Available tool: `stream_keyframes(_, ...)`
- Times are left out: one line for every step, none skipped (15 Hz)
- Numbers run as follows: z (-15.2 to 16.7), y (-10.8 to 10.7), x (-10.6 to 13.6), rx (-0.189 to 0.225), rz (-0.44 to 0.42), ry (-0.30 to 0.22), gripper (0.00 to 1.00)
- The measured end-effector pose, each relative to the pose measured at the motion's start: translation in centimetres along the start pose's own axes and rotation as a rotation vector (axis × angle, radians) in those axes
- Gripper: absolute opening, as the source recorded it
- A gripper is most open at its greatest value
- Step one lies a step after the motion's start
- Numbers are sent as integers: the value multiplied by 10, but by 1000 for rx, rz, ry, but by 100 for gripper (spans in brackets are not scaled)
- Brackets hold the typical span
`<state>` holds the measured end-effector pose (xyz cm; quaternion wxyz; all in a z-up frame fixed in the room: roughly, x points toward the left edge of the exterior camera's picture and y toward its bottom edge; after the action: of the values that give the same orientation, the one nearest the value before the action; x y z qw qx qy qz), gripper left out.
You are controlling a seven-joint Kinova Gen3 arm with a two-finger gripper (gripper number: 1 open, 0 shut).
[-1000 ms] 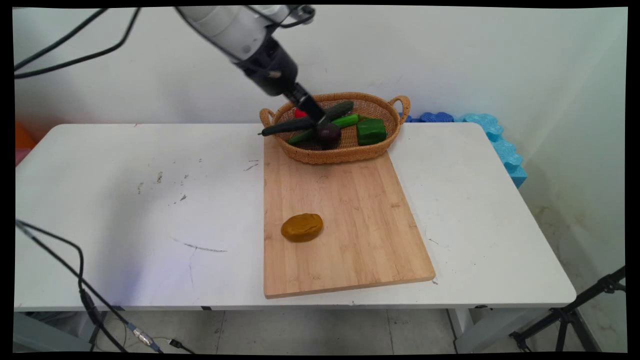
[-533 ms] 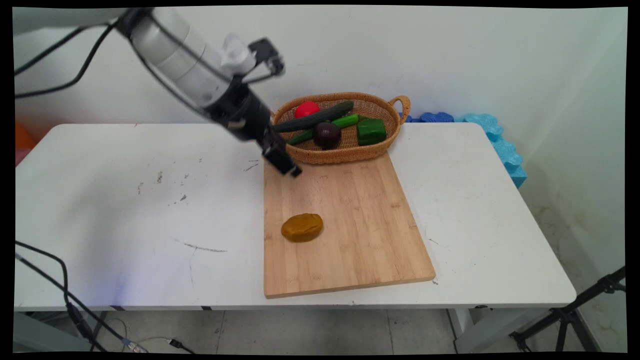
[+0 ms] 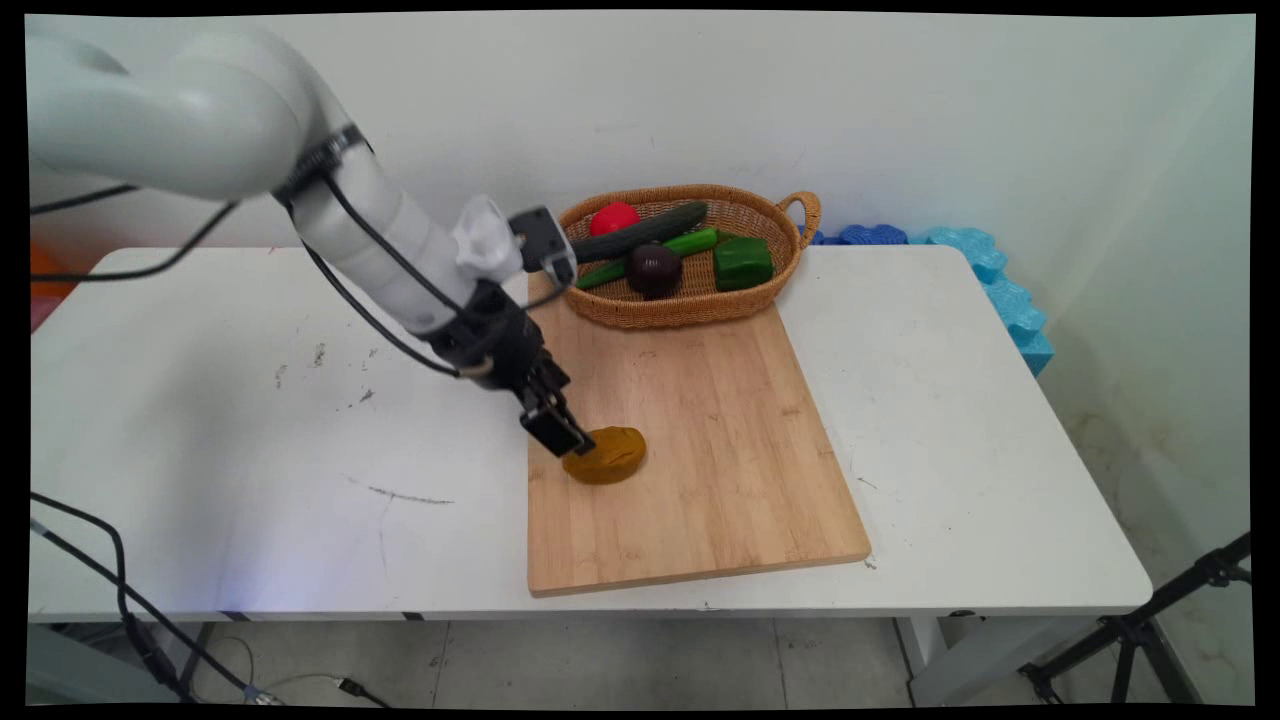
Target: Pick up the potato from the cutting board
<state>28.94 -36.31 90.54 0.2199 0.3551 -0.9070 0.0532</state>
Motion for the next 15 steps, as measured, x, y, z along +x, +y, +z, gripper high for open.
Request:
stream_keyframes(5,2,-1,1,2,-3,100)
stream_keyframes(13,3,-1,4,5,-5,100)
stream_keyframes(18,4,-1,5,8,-6,100)
stream_keyframes(26,5,0,9,10,-5,100)
stream_keyframes(30,6,0,11,12,-5,100)
stream_keyframes(36,7,1,14,14,-5,100)
stream_keyframes(43,8,2,17,16,-4,100)
stream_keyframes(49,9,3,20,18,-3,100)
stream_keyframes(54,10,4,22,20,-3,100)
stream_keyframes(58,10,4,24,22,-3,100)
stream_keyframes(62,11,5,26,24,-3,100)
stream_keyframes(66,11,5,28,26,-3,100)
stream_keyframes(67,11,5,29,27,-2,100)
stream_keyframes(70,12,5,30,29,-1,0)
stream_keyframes(71,12,6,30,31,0,0)
